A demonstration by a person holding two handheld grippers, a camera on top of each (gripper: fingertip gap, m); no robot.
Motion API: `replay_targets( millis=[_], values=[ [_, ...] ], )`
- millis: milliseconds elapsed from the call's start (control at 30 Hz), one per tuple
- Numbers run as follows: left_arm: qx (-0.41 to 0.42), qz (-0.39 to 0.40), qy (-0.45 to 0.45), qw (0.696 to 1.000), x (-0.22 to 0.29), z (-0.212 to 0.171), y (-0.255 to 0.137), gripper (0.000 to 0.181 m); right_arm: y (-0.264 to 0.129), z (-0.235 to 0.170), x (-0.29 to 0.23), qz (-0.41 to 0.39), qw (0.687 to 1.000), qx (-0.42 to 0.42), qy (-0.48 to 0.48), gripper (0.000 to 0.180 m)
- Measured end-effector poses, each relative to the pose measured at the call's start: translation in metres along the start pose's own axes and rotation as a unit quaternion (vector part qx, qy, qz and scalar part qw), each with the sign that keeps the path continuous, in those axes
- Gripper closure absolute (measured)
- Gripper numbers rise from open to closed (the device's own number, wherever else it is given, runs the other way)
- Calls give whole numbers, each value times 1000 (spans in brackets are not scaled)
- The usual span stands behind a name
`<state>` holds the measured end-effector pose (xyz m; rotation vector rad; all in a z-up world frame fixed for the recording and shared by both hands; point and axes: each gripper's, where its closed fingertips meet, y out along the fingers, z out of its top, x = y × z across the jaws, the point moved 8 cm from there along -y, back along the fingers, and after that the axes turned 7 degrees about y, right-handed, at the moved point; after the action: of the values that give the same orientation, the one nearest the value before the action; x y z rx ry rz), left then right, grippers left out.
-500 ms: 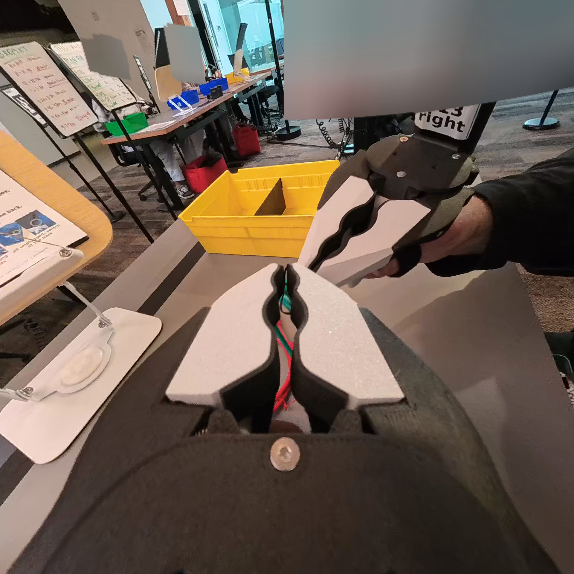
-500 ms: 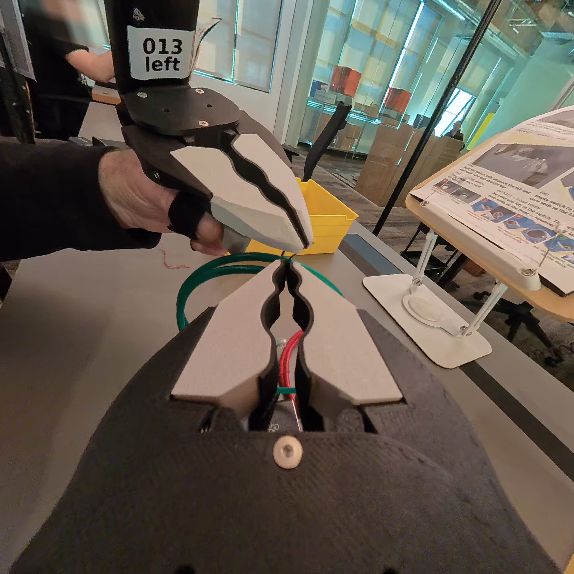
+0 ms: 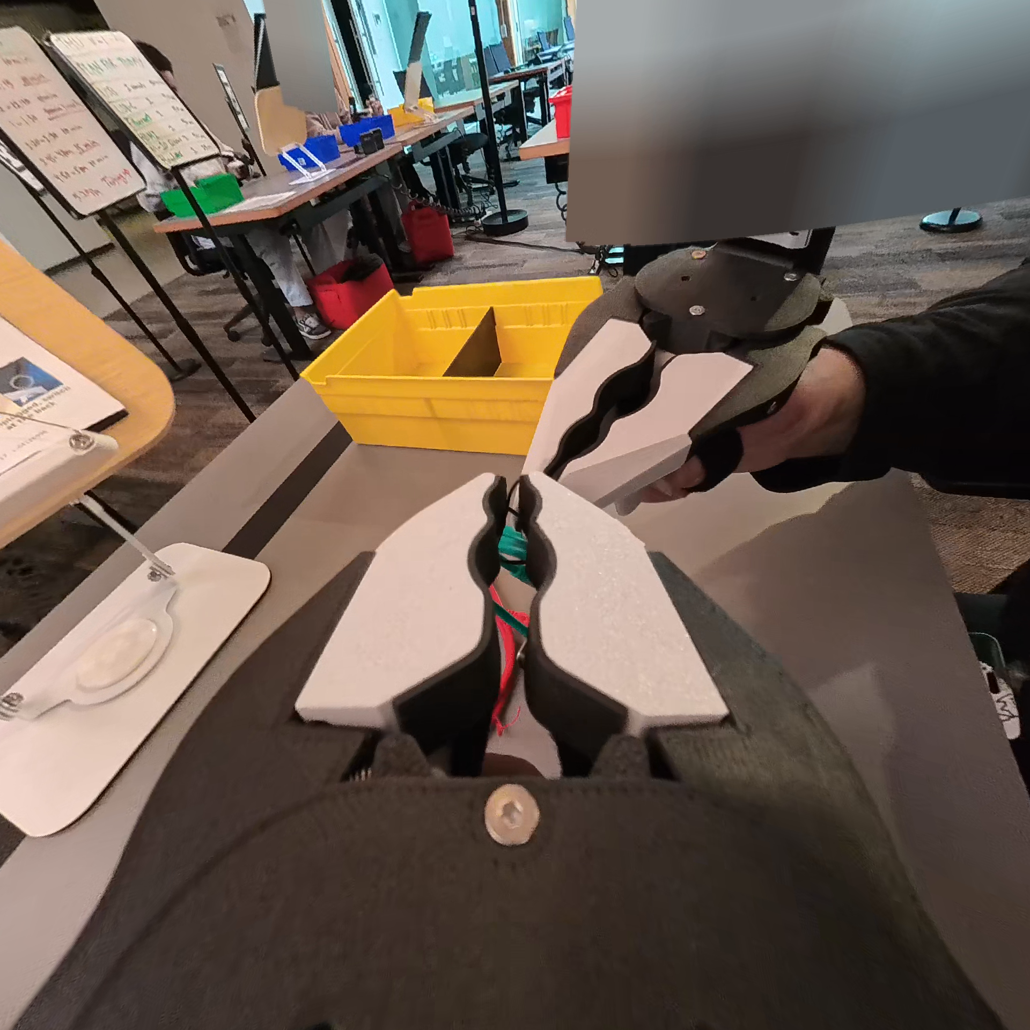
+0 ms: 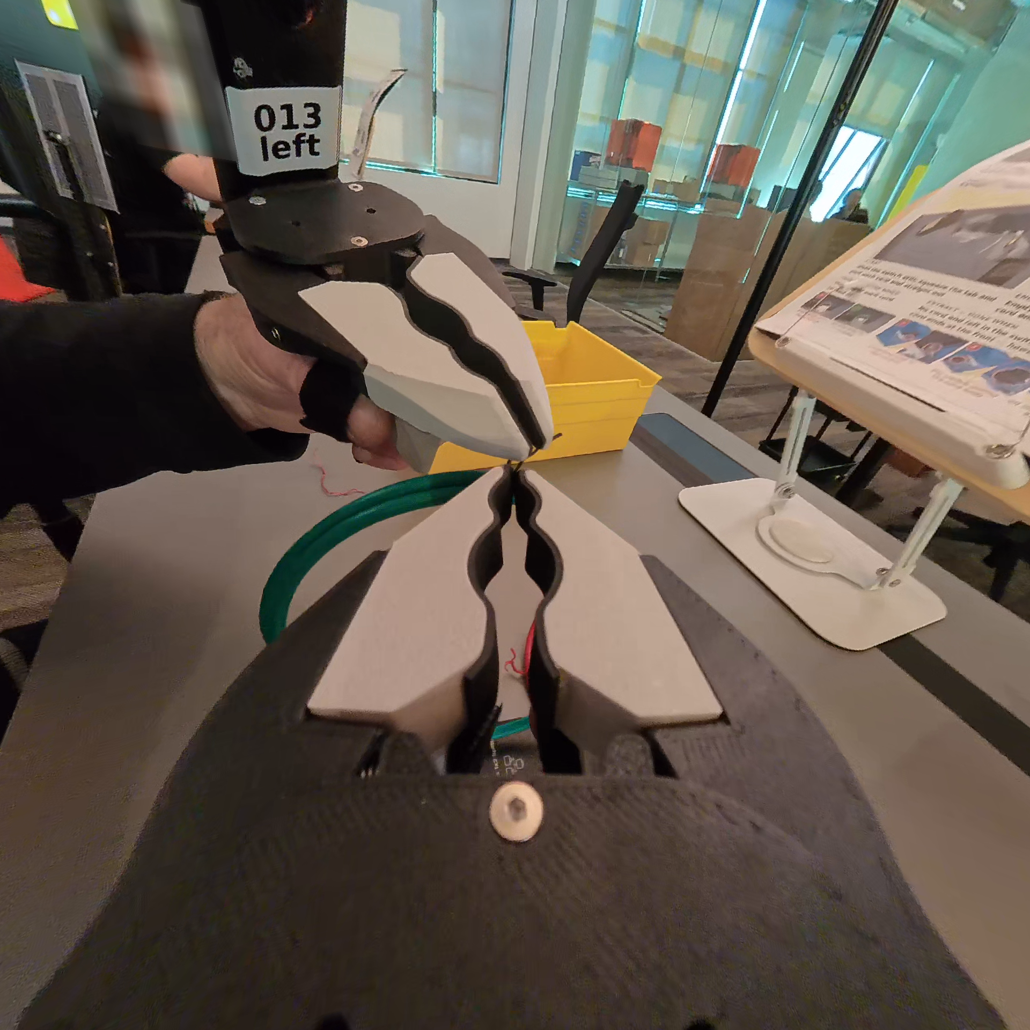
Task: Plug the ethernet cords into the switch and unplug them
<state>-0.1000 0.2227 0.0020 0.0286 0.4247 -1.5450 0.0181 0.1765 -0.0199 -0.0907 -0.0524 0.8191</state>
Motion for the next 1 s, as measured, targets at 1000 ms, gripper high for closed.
replay_targets(
  millis=[1000],
  values=[
    [-7, 5, -47, 999, -7, -27, -9, 177, 10, -19, 5, 54, 997, -4, 57, 164]
  ],
)
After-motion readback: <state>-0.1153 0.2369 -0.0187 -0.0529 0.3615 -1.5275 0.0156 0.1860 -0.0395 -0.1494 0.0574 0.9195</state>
